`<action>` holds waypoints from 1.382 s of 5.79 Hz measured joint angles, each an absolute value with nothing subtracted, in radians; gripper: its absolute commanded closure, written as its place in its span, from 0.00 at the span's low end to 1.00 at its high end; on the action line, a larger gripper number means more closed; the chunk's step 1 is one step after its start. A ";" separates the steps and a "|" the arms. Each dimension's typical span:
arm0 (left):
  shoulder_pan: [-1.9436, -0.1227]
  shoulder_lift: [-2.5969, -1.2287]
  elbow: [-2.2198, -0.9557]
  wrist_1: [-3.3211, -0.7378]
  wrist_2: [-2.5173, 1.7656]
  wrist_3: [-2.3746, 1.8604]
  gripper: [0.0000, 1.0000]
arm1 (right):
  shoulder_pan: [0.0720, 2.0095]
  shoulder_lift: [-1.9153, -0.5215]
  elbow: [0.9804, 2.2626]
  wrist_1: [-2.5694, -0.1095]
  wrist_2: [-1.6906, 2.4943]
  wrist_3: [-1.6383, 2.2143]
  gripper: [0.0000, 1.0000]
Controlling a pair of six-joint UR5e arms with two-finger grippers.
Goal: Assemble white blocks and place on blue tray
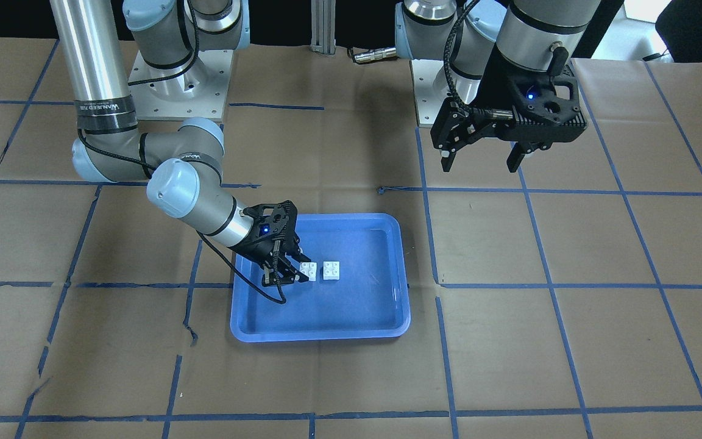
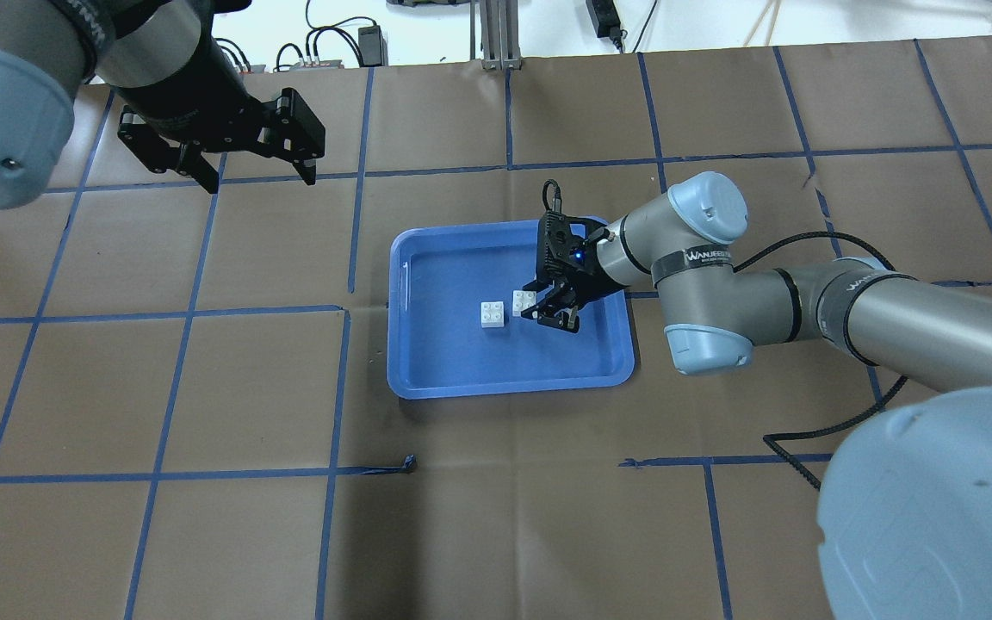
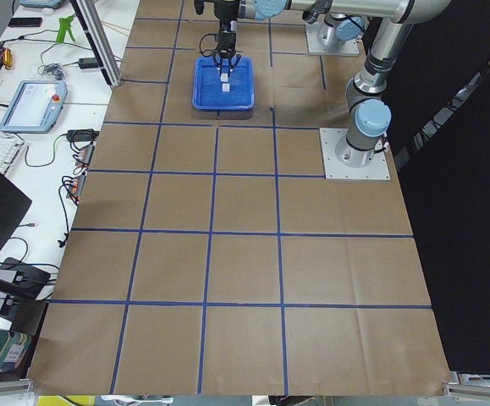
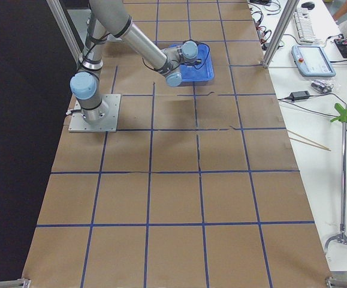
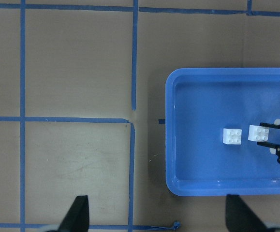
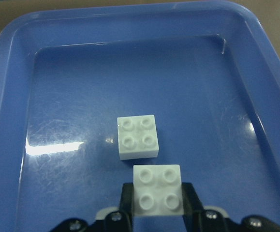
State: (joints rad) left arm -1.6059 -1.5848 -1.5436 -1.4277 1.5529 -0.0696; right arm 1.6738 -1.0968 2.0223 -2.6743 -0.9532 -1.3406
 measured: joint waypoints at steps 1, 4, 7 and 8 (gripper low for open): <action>-1.604 -1.592 -1.563 -1.359 1.556 -0.064 0.01 | 1.680 -1.088 2.023 -2.685 -0.952 -1.341 0.70; -1.609 -1.587 -1.645 -1.311 1.564 -0.061 0.01 | 1.691 -1.076 2.023 -2.693 -0.951 -1.341 0.69; -1.608 -1.612 -1.642 -1.314 1.565 -0.068 0.01 | 1.697 -1.074 2.027 -2.694 -0.951 -1.341 0.69; -1.609 -1.611 -1.643 -1.319 1.566 -0.069 0.01 | 1.704 -1.074 2.027 -2.694 -0.951 -1.340 0.69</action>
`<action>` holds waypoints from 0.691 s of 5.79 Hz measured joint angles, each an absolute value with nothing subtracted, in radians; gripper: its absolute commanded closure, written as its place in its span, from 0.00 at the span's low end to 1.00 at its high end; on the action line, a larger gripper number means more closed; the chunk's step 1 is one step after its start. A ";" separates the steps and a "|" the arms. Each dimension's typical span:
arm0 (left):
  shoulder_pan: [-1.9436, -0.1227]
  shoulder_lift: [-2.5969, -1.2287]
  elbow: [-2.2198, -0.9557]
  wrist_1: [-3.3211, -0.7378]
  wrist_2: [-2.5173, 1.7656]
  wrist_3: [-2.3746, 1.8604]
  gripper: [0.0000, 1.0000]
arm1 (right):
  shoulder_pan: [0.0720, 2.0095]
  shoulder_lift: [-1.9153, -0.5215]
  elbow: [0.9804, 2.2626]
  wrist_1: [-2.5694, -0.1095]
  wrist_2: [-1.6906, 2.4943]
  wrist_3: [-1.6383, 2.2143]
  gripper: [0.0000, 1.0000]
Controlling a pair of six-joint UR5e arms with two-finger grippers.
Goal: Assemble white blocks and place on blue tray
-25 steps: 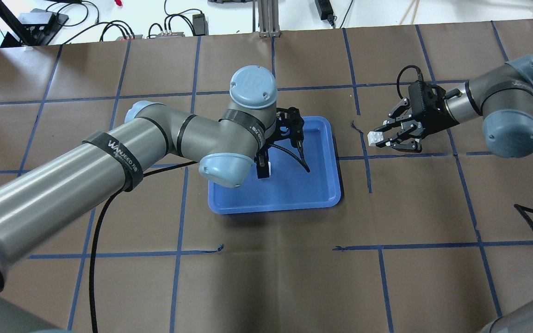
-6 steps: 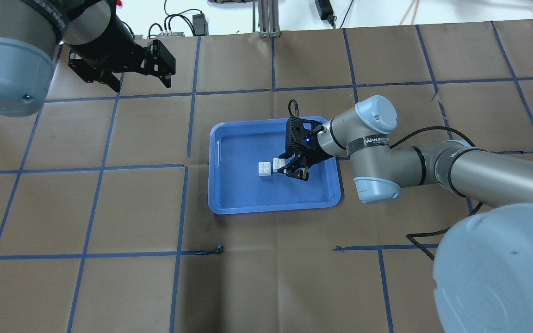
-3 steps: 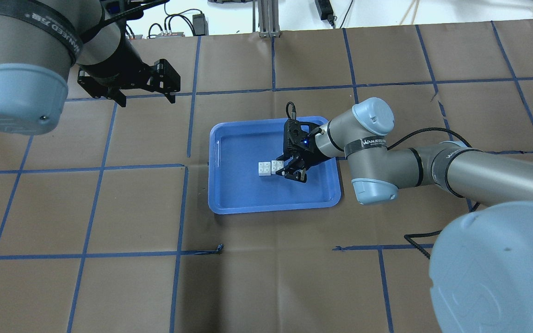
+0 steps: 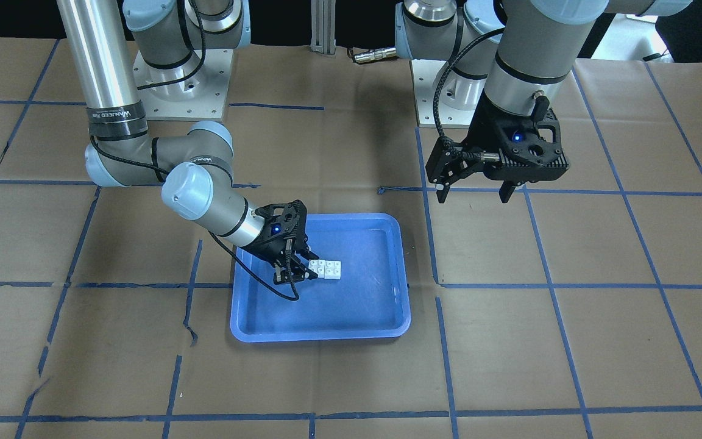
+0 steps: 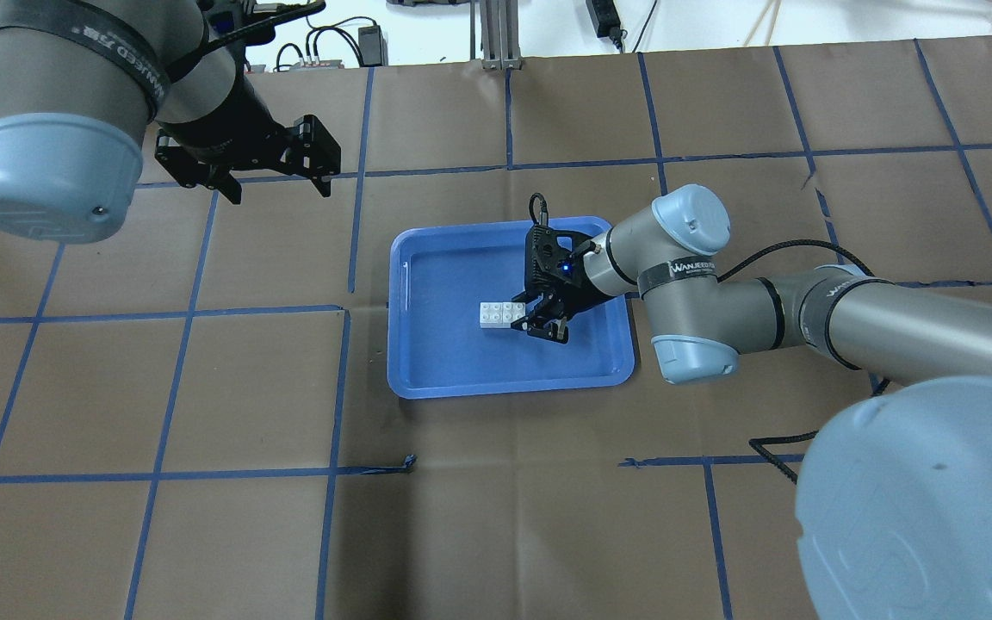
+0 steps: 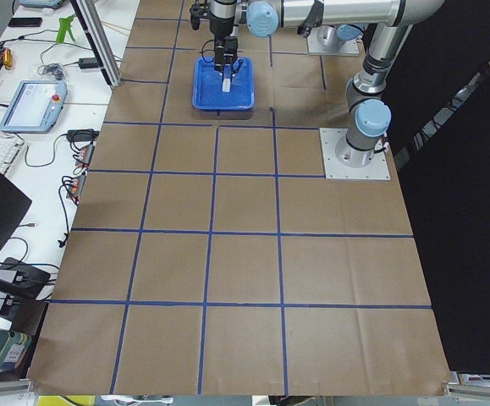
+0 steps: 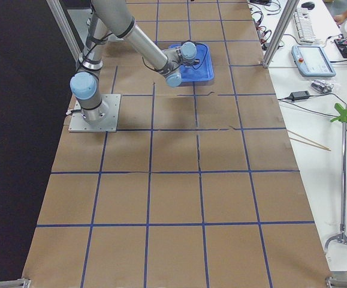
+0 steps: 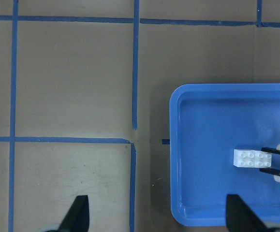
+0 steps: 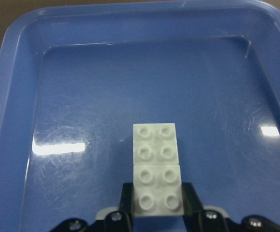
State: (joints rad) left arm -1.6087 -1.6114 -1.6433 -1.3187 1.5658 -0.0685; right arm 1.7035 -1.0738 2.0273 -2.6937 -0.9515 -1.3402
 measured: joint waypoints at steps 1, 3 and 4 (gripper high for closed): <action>-1.609 -1.610 -1.644 -1.321 1.567 -0.069 0.01 | 1.707 -1.074 2.028 -2.694 -0.952 -1.340 0.68; -1.609 -1.606 -1.642 -1.322 1.568 -0.069 0.01 | 1.709 -1.073 2.026 -2.696 -0.953 -1.339 0.68; -1.609 -1.604 -1.642 -1.322 1.568 -0.069 0.01 | 1.709 -1.073 2.024 -2.697 -0.954 -1.339 0.69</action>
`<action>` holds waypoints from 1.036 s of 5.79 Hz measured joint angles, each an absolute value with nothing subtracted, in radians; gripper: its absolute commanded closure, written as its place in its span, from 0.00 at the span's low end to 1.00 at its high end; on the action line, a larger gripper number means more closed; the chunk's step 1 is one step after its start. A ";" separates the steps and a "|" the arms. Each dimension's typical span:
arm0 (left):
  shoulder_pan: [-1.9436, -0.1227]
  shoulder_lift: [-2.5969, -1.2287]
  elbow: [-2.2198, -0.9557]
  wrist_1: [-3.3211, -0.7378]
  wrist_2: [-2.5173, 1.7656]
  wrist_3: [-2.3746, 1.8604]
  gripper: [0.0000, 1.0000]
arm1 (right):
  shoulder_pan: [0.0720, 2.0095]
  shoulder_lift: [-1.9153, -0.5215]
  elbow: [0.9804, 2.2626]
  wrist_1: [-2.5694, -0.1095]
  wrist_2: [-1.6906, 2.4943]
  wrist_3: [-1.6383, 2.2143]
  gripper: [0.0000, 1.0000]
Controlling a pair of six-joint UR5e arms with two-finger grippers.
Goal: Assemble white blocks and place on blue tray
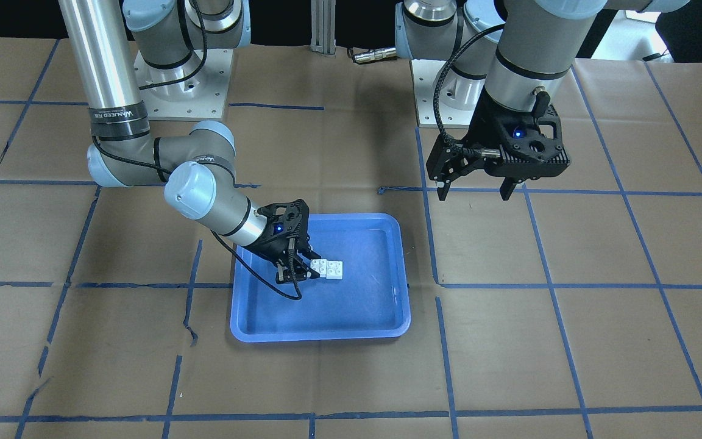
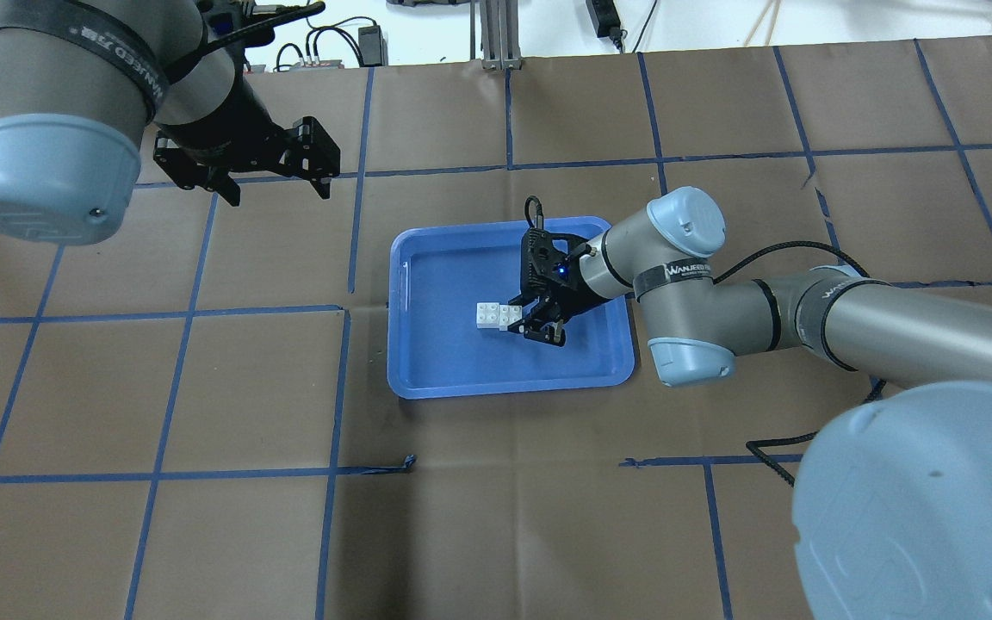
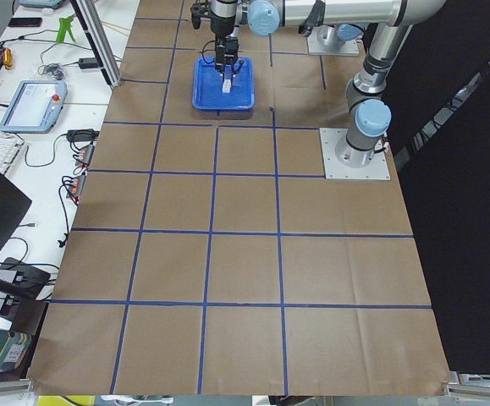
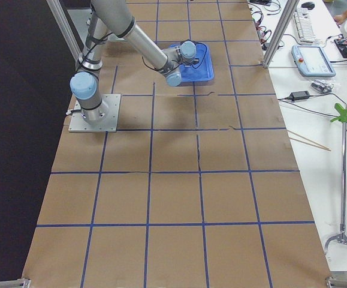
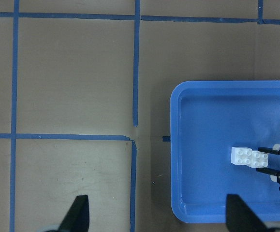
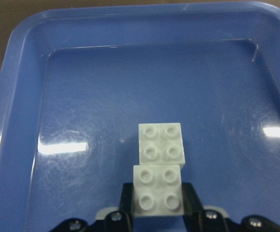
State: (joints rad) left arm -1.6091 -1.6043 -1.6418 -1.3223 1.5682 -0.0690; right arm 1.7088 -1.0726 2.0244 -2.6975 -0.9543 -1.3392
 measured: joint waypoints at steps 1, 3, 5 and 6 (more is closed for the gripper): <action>-1.609 -1.600 -1.646 -1.322 1.569 -0.069 0.01 | 1.709 -1.072 2.023 -2.699 -0.955 -1.339 0.69; -1.609 -1.592 -1.653 -1.323 1.569 -0.069 0.01 | 1.709 -1.070 2.022 -2.706 -0.957 -1.331 0.69; -1.609 -1.591 -1.652 -1.329 1.569 -0.069 0.01 | 1.709 -1.071 2.023 -2.708 -0.956 -1.318 0.54; -1.609 -1.590 -1.651 -1.331 1.569 -0.069 0.01 | 1.709 -1.069 2.023 -2.708 -0.953 -1.317 0.46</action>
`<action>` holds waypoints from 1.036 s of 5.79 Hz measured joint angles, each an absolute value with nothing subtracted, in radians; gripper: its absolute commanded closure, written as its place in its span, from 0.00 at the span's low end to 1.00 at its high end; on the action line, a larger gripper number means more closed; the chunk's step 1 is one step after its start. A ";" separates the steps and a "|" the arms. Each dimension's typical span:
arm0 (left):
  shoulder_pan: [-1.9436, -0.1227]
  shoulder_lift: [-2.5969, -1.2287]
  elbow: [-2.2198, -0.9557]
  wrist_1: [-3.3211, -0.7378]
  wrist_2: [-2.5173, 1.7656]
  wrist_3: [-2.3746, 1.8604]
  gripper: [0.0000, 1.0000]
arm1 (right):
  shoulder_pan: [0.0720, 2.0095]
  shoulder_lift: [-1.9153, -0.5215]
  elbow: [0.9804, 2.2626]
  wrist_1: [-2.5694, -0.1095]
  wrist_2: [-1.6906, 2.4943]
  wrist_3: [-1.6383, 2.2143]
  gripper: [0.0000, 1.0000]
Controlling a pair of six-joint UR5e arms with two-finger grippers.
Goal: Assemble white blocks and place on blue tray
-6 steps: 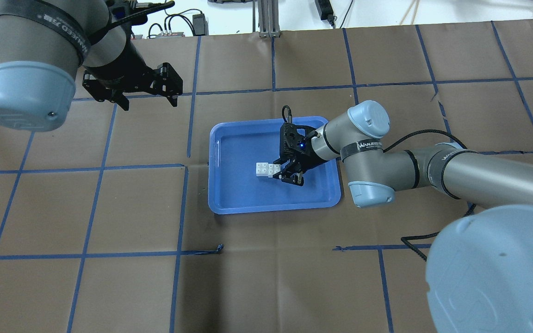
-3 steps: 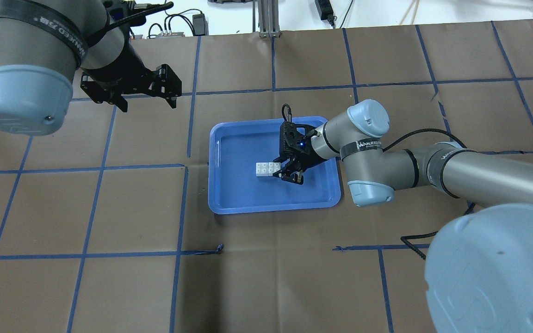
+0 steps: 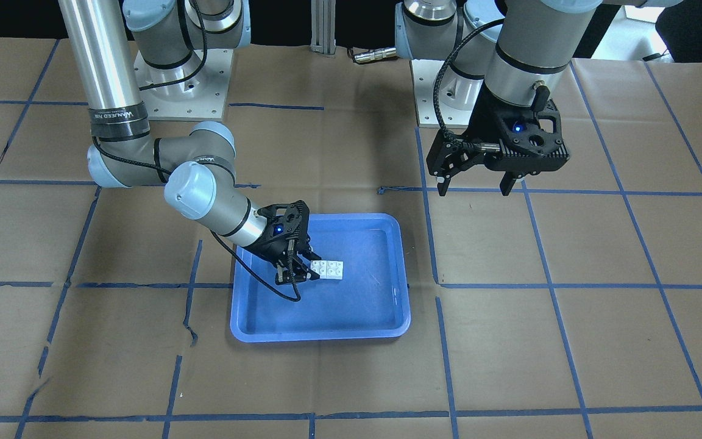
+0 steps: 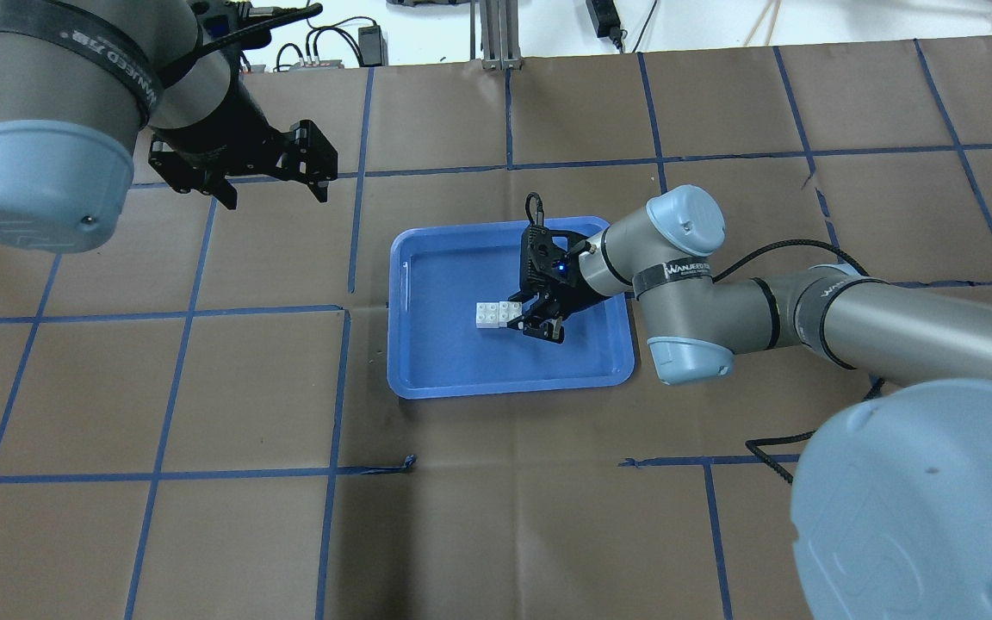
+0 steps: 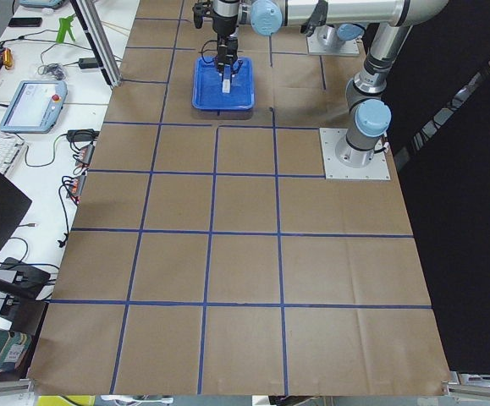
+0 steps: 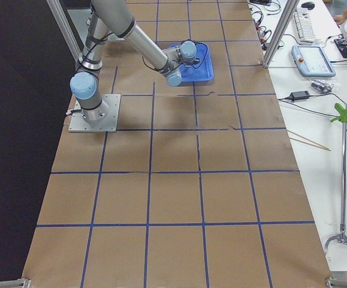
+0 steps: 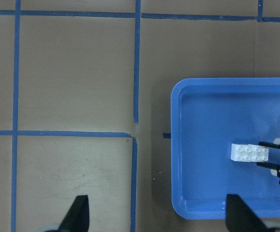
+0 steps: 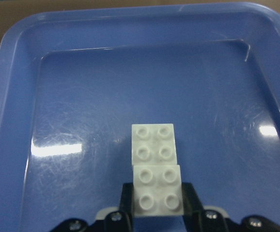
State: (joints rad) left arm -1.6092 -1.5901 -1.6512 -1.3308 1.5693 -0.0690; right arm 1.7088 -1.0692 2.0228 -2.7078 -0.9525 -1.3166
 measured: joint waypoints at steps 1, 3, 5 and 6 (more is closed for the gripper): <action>-1.609 -1.592 -1.647 -1.339 1.569 -0.070 0.01 | 1.709 -1.066 2.022 -2.708 -0.948 -1.316 0.46; -1.609 -1.591 -1.626 -1.420 1.569 -0.070 0.01 | 1.709 -1.064 2.022 -2.709 -0.945 -1.316 0.38; -1.610 -1.582 -1.614 -1.483 1.567 -0.071 0.01 | 1.709 -1.064 2.022 -2.709 -0.945 -1.316 0.33; -1.610 -1.581 -1.609 -1.500 1.567 -0.071 0.01 | 1.709 -1.065 2.022 -2.708 -0.945 -1.316 0.19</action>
